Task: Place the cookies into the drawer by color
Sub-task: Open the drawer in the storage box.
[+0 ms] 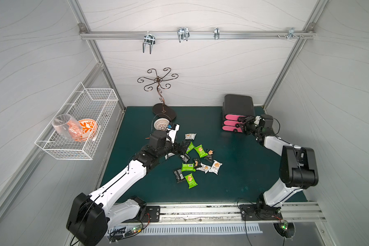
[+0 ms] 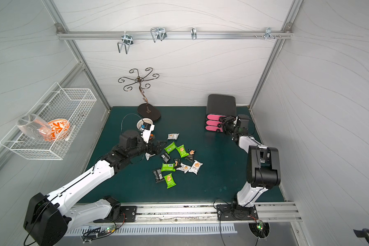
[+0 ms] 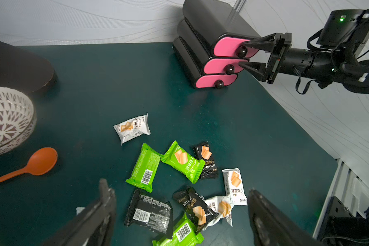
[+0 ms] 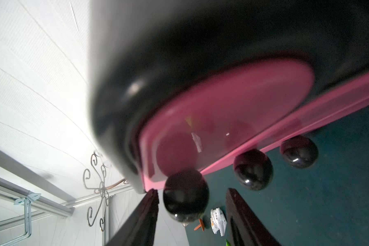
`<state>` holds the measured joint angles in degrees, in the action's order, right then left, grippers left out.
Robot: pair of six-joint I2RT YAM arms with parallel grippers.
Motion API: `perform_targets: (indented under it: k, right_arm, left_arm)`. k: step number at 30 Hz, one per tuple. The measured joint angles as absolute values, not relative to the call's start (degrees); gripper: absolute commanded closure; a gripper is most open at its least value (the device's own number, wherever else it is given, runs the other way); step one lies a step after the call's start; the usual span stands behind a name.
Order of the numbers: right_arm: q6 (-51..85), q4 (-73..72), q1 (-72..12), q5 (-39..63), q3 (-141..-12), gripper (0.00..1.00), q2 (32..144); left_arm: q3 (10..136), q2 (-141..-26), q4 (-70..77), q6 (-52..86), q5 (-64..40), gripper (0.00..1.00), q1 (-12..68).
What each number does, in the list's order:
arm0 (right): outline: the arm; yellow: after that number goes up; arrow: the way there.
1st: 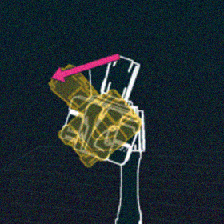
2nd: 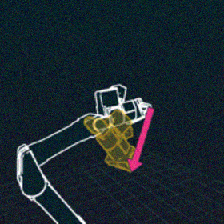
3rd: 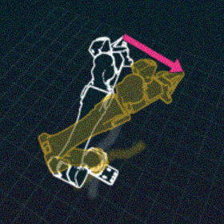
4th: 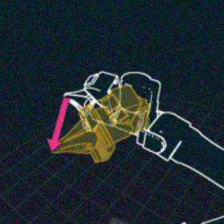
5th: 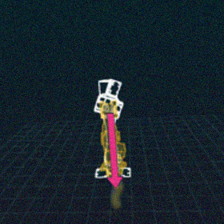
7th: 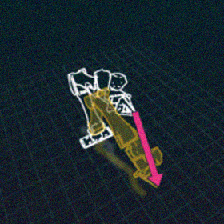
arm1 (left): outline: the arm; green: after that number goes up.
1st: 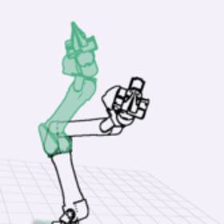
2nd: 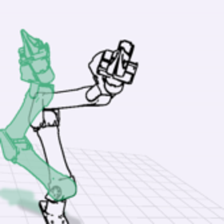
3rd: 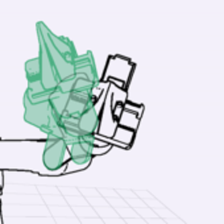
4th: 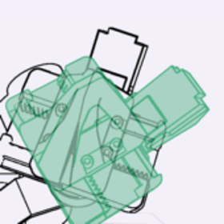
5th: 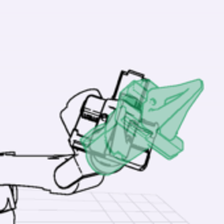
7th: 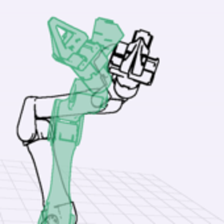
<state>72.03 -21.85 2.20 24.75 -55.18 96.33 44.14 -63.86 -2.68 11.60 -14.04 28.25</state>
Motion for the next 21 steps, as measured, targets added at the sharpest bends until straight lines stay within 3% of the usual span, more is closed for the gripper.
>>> perform_targets:
  k: [14,21]
  right_arm:
    - [72.8,-25.3,2.1,24.9,-55.7,0.76,98.5]
    - [71.5,-25.3,2.1,24.9,-53.3,0.79,96.3]
  left_arm:
    - [46.1,-65.5,-2.8,12.3,-15.3,0.02,28.3]
    - [46.2,-65.6,-2.8,12.3,-14.9,0.01,28.3]
